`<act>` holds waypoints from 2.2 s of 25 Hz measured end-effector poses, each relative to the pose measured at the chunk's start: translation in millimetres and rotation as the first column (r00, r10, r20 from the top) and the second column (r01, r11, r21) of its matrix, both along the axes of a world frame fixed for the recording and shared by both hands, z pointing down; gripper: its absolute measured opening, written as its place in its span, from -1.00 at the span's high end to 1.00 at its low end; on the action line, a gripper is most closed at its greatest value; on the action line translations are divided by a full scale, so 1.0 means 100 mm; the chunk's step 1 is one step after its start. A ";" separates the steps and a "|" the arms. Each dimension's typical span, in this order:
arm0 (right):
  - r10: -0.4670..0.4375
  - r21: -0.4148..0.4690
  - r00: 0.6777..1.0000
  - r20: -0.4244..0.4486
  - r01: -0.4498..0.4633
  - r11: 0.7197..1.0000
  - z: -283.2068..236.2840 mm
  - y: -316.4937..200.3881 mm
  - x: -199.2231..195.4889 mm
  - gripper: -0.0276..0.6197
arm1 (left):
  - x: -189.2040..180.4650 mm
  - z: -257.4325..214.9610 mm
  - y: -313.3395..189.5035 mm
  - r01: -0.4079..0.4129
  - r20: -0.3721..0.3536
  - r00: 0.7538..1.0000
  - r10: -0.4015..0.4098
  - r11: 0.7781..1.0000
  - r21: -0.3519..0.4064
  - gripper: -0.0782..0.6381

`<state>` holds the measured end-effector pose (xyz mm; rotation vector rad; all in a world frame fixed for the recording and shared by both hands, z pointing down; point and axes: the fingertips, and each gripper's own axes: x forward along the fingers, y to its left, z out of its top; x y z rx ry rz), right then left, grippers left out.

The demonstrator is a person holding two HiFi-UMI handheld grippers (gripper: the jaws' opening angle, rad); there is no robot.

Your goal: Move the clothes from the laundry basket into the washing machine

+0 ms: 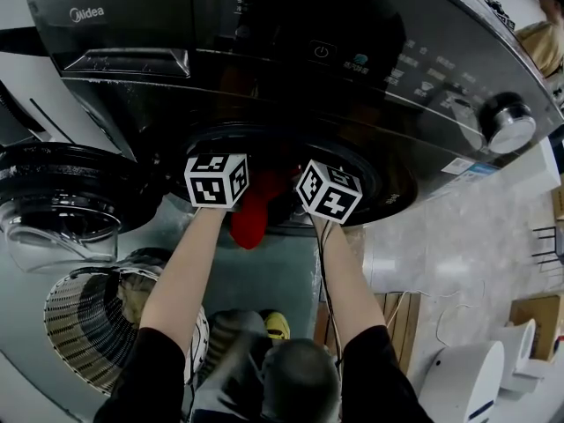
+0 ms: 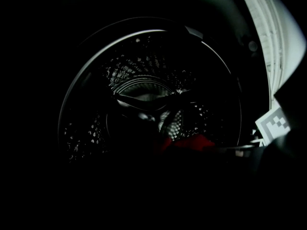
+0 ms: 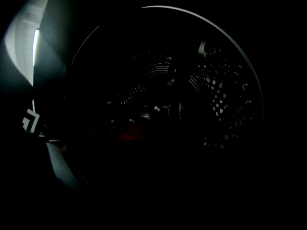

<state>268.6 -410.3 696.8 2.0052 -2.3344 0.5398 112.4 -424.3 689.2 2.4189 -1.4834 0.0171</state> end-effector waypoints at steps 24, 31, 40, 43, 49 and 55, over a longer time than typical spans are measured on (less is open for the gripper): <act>-0.008 0.006 0.999 0.042 0.007 1.000 -0.10 0.42 0.01 0.50 | -0.01 -0.21 0.33 -0.018 0.032 0.999 0.017 0.998 0.059 0.62; -0.033 0.008 0.999 -0.013 0.034 0.999 -0.16 0.60 -0.02 0.90 | 0.03 -0.25 0.47 -0.021 0.069 0.997 0.016 0.997 0.068 0.76; -0.116 0.016 0.984 -0.137 0.119 0.993 -0.34 0.80 -0.21 0.90 | -0.02 -0.26 0.67 -0.022 0.145 0.989 0.017 0.999 0.034 0.76; -0.141 -0.004 0.977 -0.160 0.142 0.990 -0.38 0.91 -0.24 0.90 | 0.00 -0.30 0.78 -0.029 0.159 0.987 0.027 1.000 0.008 0.76; -0.165 0.004 0.973 -0.164 0.168 0.986 -0.77 1.16 -0.23 0.90 | -0.03 -0.61 1.02 -0.034 0.164 0.986 0.040 0.999 -0.042 0.76; -0.174 -0.013 0.975 -0.139 0.174 0.985 -1.18 1.42 -0.21 0.90 | -0.06 -0.98 1.31 -0.048 0.158 0.986 0.060 0.996 -0.081 0.76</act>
